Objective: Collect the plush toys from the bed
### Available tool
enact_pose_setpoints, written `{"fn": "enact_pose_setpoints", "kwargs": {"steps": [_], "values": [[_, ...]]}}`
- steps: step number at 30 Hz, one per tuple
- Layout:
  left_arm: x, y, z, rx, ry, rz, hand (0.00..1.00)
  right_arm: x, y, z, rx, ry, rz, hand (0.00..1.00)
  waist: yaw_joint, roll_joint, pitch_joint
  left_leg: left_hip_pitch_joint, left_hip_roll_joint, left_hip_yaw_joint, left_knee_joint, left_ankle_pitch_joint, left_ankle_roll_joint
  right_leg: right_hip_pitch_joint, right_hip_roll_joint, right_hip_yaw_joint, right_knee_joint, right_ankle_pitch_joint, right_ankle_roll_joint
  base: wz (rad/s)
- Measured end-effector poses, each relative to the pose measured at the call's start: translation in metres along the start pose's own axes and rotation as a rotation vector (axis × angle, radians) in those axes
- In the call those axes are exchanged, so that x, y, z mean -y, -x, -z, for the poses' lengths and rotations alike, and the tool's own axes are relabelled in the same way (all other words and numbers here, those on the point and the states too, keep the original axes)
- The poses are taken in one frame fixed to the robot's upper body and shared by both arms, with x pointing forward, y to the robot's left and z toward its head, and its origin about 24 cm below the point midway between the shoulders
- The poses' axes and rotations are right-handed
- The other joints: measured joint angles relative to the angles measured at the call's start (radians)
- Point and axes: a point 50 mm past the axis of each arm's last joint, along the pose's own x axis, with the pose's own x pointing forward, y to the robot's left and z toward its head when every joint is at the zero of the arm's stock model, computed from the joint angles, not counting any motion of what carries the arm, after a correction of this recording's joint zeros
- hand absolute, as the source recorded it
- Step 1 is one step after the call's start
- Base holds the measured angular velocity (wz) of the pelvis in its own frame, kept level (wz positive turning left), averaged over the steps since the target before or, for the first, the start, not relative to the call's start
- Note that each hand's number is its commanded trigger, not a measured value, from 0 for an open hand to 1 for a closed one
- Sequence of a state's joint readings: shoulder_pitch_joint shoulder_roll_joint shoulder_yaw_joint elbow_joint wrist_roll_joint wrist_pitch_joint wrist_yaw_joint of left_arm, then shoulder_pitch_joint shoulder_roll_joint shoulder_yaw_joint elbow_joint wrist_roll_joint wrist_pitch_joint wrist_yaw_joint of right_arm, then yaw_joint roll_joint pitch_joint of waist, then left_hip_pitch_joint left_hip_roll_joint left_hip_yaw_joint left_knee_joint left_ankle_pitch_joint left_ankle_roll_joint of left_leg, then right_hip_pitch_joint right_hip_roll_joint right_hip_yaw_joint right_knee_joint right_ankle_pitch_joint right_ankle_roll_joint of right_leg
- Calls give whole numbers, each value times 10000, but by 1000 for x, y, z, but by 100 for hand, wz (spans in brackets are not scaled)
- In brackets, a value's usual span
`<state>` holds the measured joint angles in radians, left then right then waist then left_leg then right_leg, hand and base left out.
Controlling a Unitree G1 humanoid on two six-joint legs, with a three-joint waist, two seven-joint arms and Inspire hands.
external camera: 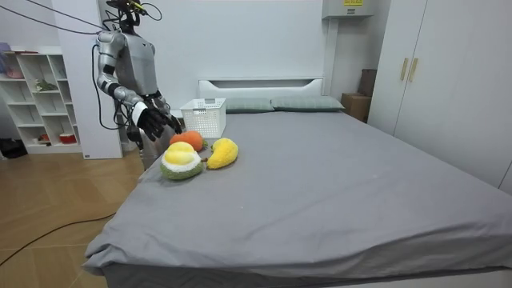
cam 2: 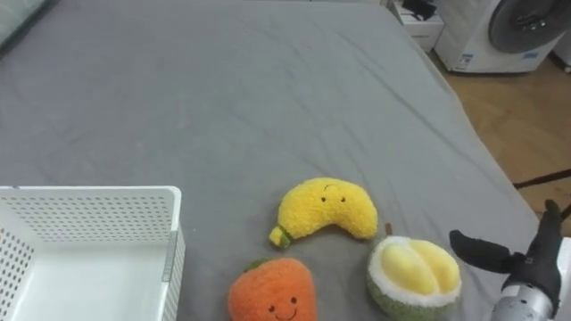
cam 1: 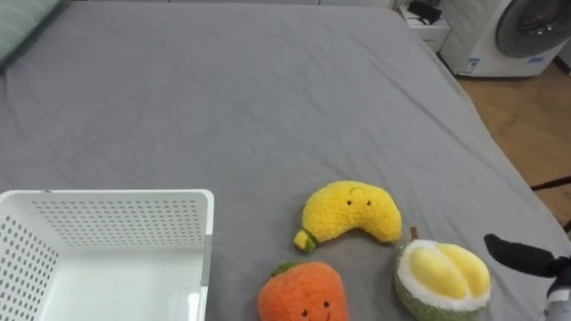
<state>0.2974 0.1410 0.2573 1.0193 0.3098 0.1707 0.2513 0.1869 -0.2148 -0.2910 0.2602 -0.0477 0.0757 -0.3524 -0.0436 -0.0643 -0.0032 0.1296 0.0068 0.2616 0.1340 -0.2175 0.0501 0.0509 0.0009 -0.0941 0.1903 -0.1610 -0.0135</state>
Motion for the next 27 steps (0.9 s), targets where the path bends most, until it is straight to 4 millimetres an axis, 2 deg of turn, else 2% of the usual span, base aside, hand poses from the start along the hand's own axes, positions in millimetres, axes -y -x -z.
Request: {"fn": "enact_pose_setpoints", "kwargs": {"steps": [8,11,13,19,27], "values": [[-2,0,-2,122,29,-80,0,-9,5,5,185,1712,-1397,0,-20,-119,-23,-3,0,-63,7,2,-2,2,-34,-170,-52,6,-2,2],[-2,1,1,55,-19,-123,0,-20,10,18,-299,2024,-2400,0,20,-180,-25,25,1,-64,4,2,-2,27,-30,-158,-59,7,-2,0],[-2,1,1,68,-32,-217,0,-31,16,33,-940,2361,-3423,0,177,-230,-28,25,1,-63,3,2,-2,33,-24,-152,-54,11,-8,0],[-2,1,0,42,-56,-264,0,-43,26,55,-1906,2783,-4934,0,293,-161,-25,30,2,-136,-2,0,-1,183,-58,-216,-73,16,-8,3],[0,1,-1,-62,-125,-131,0,-43,23,68,-2477,3690,-5098,0,356,-89,-27,35,2,-203,18,0,-1,225,-106,-340,-71,23,-18,3]]}}
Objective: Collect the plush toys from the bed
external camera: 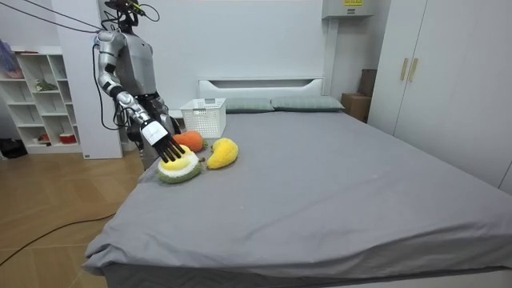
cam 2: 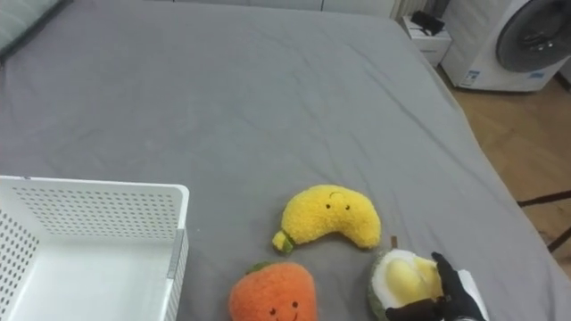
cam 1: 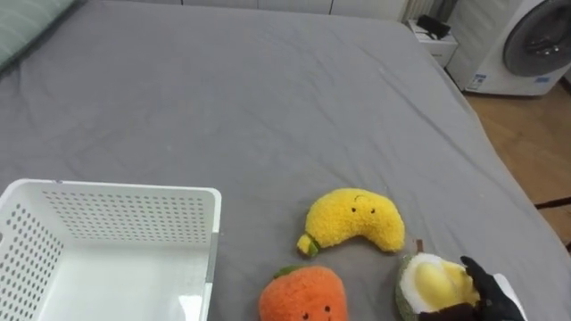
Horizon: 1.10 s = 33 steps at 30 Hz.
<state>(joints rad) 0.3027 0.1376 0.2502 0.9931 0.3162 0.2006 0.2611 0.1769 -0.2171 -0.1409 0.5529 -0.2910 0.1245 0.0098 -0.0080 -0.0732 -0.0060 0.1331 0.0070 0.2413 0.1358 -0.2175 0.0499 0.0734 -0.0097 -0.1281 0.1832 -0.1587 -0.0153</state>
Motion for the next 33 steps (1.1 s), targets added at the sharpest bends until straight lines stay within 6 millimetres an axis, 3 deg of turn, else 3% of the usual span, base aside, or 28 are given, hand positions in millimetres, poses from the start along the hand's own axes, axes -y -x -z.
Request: {"fn": "enact_pose_setpoints", "kwargs": {"steps": [16,17,18,19,21,27,33], "values": [[-1,0,-6,222,-24,-34,0,0,-5,12,-676,405,-36,1,157,34,6,63,-5,-92,-7,-2,-4,135,-3,-88,-114,12,-5,1],[-1,0,-6,224,-36,-40,0,0,-5,13,-723,417,-20,7,160,35,6,63,-5,-93,-7,-2,-4,140,-3,-91,-117,12,-5,0],[-1,0,-6,225,-59,-58,0,0,-5,14,-787,428,30,60,181,34,5,44,-9,-122,-5,-2,-4,166,-4,-113,-122,12,-5,4],[-1,0,-6,240,-84,-90,0,0,-5,16,-845,433,76,71,176,32,5,22,-14,-140,1,-1,-3,180,-7,-117,-125,13,-4,4],[-1,0,-6,260,-156,-155,0,0,-5,17,-912,445,178,100,186,32,5,17,-14,-155,3,0,-3,184,-5,-122,-129,14,-4,0],[-2,0,-9,367,-193,-212,0,11,-6,18,-857,562,738,100,161,15,5,35,-19,-195,10,-1,-4,229,-7,-127,-145,14,-4,1],[-2,0,-11,488,-279,-246,0,6,-4,23,-1037,631,557,100,192,15,4,31,-21,-229,24,0,-5,242,-4,-133,-144,14,-5,0]]}}
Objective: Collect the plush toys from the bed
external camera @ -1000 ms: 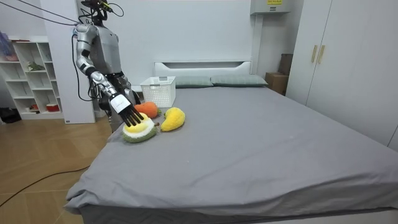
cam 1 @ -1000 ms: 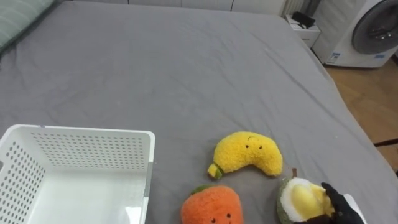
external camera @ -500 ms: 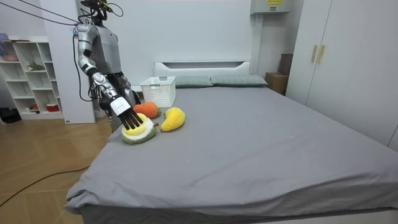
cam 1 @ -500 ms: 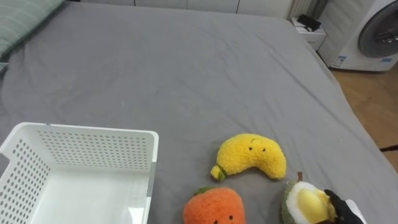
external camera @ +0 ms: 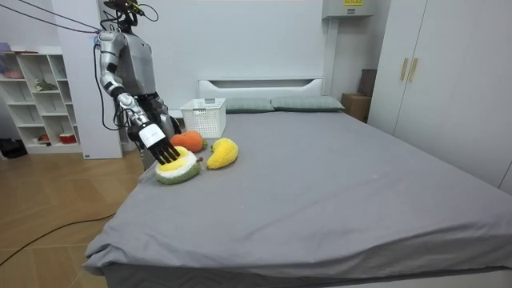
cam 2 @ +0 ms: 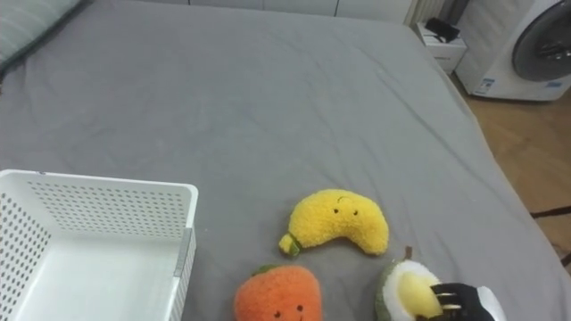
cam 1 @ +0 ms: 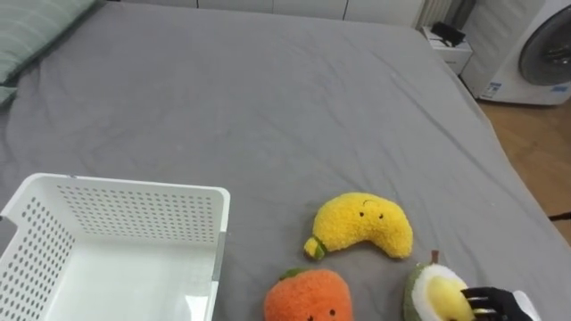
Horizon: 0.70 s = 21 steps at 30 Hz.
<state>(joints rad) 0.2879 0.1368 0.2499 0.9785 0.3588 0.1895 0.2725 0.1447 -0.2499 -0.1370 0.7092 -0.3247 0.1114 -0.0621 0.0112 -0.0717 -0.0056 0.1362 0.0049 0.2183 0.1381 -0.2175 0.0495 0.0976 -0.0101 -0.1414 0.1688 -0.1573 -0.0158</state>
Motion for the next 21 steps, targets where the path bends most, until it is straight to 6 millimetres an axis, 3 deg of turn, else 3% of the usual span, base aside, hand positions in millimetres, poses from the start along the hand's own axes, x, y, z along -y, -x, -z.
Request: {"fn": "enact_pose_setpoints", "kwargs": {"steps": [21], "values": [[0,0,-4,164,19,-10,0,-7,1,10,-499,-52,-327,100,168,-55,17,-21,-6,-18,8,0,0,-6,-5,1,-2,0,0,0]]}}
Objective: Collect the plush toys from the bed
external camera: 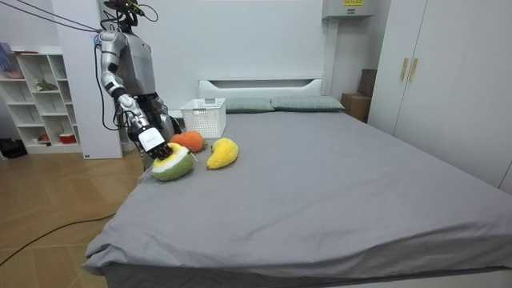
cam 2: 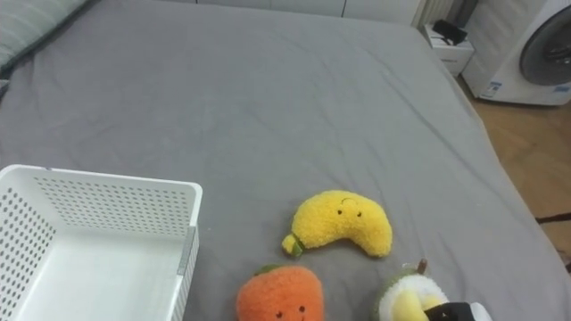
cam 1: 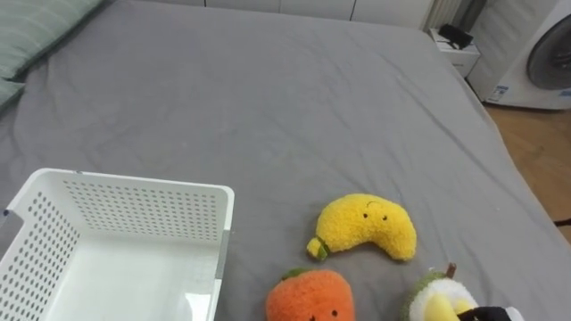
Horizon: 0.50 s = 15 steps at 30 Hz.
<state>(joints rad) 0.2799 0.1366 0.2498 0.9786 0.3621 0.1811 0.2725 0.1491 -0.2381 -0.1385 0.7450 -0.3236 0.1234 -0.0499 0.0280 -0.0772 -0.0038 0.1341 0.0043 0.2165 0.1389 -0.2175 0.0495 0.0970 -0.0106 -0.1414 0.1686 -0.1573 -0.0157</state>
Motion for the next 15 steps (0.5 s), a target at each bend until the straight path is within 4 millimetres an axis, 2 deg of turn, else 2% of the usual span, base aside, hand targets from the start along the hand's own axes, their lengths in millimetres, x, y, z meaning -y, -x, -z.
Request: {"fn": "enact_pose_setpoints", "kwargs": {"steps": [9,11,13,15], "values": [[0,0,0,-11,1,-10,0,1,0,-6,171,-49,-93,100,3,-72,-15,-25,1,10,-2,0,-1,-110,4,43,-4,0,0,0],[0,0,1,-44,-17,-11,0,5,3,-13,503,-38,-23,100,-34,-78,-16,-20,0,18,-1,3,-2,-121,5,51,8,0,0,0],[0,0,3,-98,-18,-8,0,12,7,-30,1339,10,126,100,-211,-68,-12,-18,-2,20,52,6,-4,-122,4,47,10,0,0,0],[0,0,5,-140,0,-4,0,17,9,-41,1820,-25,314,100,-244,-86,-11,-16,-2,20,57,6,-4,-122,-1,25,13,0,0,0]]}}
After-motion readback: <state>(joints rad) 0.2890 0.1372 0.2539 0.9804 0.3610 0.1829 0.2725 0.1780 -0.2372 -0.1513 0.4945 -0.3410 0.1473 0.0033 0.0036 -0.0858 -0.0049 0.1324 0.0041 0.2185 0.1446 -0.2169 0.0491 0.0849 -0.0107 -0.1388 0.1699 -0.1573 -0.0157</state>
